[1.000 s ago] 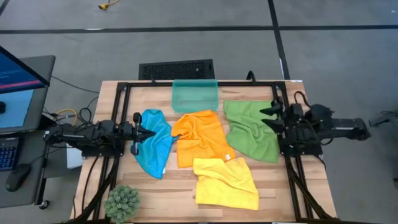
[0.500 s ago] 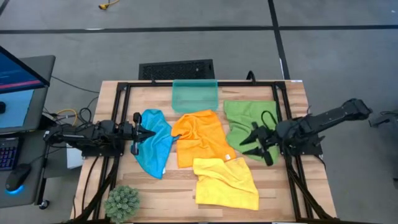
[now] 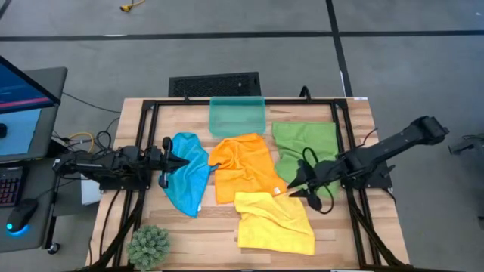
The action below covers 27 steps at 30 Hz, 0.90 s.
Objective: Roll microfiber towels into tight, uniform cylinder then place into a basket
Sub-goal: Fold the yellow microfiber towel
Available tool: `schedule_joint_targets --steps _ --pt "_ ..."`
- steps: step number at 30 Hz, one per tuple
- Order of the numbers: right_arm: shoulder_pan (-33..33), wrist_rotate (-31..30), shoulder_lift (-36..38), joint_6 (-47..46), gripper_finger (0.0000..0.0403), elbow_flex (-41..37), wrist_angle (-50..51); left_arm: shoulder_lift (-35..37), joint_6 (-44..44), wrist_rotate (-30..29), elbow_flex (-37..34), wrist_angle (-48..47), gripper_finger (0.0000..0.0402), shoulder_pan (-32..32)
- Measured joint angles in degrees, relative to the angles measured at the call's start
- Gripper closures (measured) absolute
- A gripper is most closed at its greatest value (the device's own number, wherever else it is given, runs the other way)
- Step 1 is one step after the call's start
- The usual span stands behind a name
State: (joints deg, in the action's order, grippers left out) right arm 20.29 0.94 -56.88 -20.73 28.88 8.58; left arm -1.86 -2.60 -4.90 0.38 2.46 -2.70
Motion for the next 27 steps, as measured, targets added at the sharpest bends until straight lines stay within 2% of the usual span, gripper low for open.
schedule_joint_targets --steps 15,17,22,27 --pt "-4.4 3.5 -10.6 0.0 0.0234 0.0 -1.3 0.0 -0.1 0.0 0.0 0.0 0.0401 0.0" --pt "-5.2 3.6 -11.4 -2.1 0.0233 0.0 -0.7 0.0 -0.1 0.0 0.0 0.0 0.0401 0.0" --pt "-5.8 3.5 -11.9 -4.1 0.0208 0.7 5.5 0.0 -0.2 0.0 0.0 0.0 0.0401 0.0" --pt "-5.8 3.5 -11.9 -2.7 0.0172 0.8 7.4 0.0 -0.1 0.0 0.0 0.0 0.0401 0.0"
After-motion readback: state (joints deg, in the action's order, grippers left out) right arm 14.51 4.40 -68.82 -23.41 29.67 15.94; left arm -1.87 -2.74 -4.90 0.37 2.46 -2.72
